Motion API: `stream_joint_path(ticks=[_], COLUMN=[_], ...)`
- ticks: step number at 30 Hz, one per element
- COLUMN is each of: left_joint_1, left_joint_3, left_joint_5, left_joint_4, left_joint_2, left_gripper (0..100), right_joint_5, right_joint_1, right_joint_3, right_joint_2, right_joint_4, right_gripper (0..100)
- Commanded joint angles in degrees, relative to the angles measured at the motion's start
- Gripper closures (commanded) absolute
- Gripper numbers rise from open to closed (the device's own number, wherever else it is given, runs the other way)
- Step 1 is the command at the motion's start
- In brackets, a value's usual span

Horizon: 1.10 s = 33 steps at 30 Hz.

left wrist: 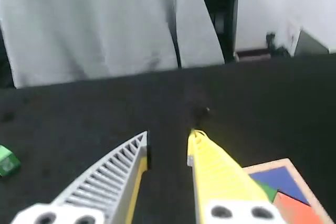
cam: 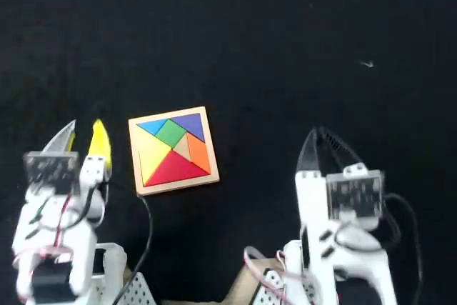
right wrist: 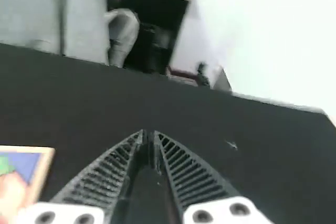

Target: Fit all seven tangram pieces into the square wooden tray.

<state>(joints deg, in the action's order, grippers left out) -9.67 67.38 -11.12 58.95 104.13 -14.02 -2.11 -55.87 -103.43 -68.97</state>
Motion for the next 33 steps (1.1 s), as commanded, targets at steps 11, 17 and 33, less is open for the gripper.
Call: stream_joint_path(ticks=[11,17,33], left_joint_1=[0.31,0.13,-3.47], left_joint_3=[30.02,30.02,30.02], left_joint_5=[12.84,13.54,13.54], left_joint_4=[-15.38,1.05,13.89], left_joint_2=[-0.18,-0.26,-0.26], left_gripper=[87,87,87], right_joint_5=[0.00,0.44,0.00], right_joint_1=[-3.96,-3.87,-3.43], right_joint_3=[-37.23,-40.57,-40.66], right_joint_2=[-5.05,-5.05,-4.88], right_joint_4=[18.64,8.88,-5.63], right_gripper=[98.6,98.6,98.6])
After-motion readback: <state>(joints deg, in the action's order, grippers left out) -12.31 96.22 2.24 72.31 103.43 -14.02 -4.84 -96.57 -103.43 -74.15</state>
